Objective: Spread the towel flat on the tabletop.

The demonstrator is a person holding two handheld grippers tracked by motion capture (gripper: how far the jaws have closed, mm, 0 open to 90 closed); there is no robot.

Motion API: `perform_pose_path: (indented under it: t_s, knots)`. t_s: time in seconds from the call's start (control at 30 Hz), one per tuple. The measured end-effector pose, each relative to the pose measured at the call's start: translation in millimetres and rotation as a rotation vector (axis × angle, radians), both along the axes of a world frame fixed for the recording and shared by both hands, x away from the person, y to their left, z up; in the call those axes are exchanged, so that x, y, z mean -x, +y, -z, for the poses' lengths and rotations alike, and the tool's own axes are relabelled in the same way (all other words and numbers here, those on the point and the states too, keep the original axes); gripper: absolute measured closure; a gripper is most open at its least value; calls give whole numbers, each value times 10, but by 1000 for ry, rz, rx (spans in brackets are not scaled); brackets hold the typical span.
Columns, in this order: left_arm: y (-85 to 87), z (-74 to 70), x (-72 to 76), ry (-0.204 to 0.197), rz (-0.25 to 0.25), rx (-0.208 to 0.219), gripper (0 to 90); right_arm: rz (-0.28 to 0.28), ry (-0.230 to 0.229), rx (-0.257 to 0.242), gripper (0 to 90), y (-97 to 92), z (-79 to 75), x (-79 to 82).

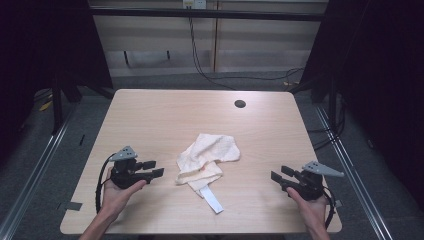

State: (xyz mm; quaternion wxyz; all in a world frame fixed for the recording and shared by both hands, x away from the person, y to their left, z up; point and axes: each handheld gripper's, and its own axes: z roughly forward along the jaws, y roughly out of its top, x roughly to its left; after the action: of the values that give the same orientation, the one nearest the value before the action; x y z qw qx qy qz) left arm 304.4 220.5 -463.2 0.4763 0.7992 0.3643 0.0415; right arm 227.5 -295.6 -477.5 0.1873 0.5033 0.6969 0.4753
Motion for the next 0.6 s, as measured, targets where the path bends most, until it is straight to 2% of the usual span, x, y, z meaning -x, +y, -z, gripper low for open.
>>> perform_pose_path:
  t_s: [0.07,0.1,0.17,0.27,0.4,0.43,0.57,0.6]
  knots:
    - [-2,7,14,2,9,7,492,-24,4,-1,465,0,14,3]
    - [1,12,20,18,17,20,487,-25,11,-2,474,-3,14,9]
    - [4,29,29,36,31,36,483,-41,34,-46,476,-44,26,5]
    - [-3,68,44,55,39,38,455,-47,48,-44,476,-53,44,12]
    - [-9,24,111,38,41,37,487,-66,54,-27,479,-6,42,24]
    - [-20,-17,166,30,21,29,495,-85,58,-7,487,43,34,22]
    - [-22,-19,257,23,41,38,491,-145,58,16,519,150,-12,-21]
    - [-6,-6,257,21,62,41,477,-161,57,19,527,175,-29,-45]
